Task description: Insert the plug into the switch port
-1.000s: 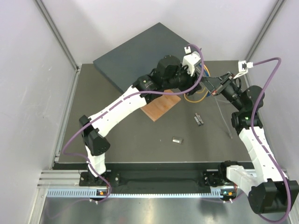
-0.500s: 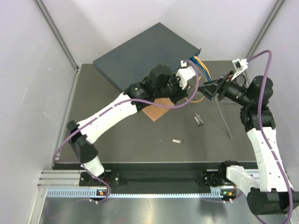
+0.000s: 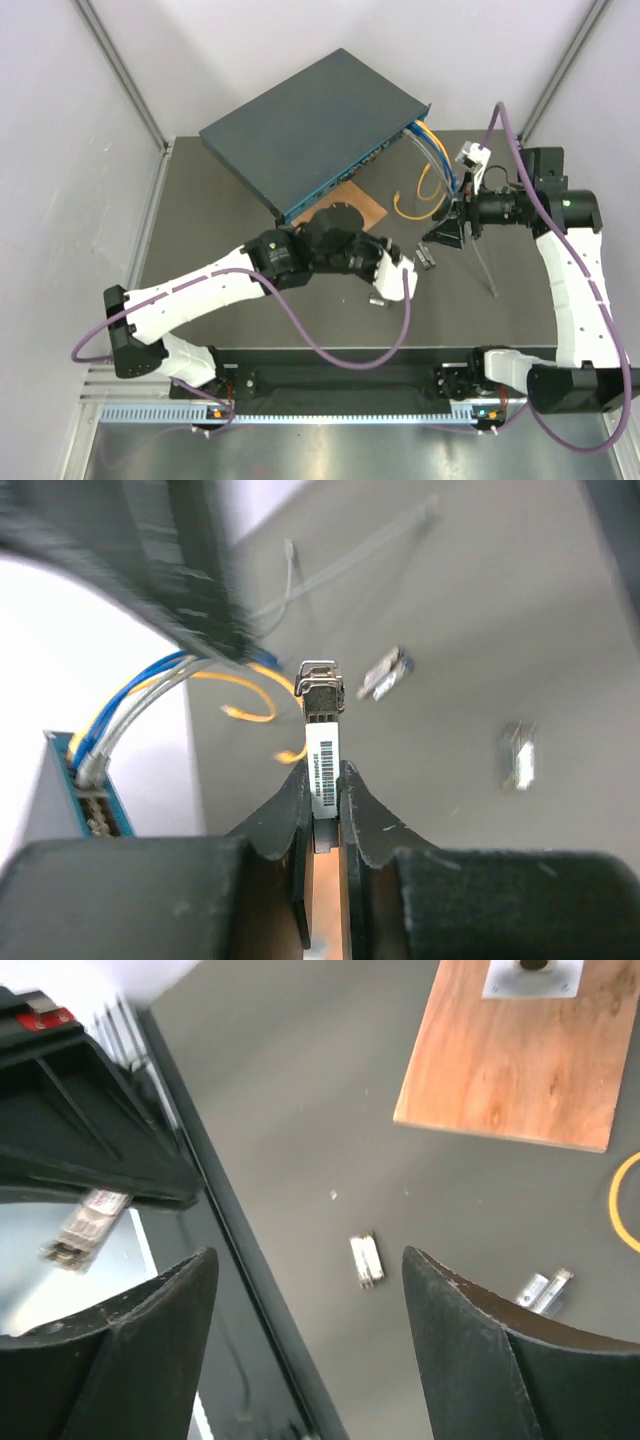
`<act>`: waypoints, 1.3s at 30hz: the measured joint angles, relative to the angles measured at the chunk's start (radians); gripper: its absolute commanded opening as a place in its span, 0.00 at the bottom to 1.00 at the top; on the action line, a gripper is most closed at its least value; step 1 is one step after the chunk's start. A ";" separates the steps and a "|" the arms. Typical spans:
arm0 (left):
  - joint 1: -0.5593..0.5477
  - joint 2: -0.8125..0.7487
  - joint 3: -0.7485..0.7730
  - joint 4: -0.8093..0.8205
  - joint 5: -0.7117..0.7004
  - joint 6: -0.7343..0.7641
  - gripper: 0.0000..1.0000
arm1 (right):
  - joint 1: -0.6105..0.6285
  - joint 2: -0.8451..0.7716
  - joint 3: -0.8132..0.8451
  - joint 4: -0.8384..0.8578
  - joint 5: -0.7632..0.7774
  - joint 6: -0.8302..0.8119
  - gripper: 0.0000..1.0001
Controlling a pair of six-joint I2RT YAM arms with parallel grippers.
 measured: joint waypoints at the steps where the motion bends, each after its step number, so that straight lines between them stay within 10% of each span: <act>1: -0.026 -0.005 -0.028 -0.003 -0.021 0.064 0.00 | 0.000 0.019 0.027 -0.056 0.005 -0.064 0.70; 10: -0.068 -0.022 -0.175 0.036 -0.208 0.378 0.00 | 0.033 0.003 0.039 -0.206 0.054 -0.338 0.73; 30: -0.121 -0.074 -0.384 0.332 -0.397 0.647 0.00 | 0.365 -0.088 -0.155 0.114 0.229 0.019 0.69; 39: -0.121 -0.079 -0.394 0.366 -0.405 0.650 0.00 | 0.406 -0.089 -0.202 0.171 0.275 0.056 0.47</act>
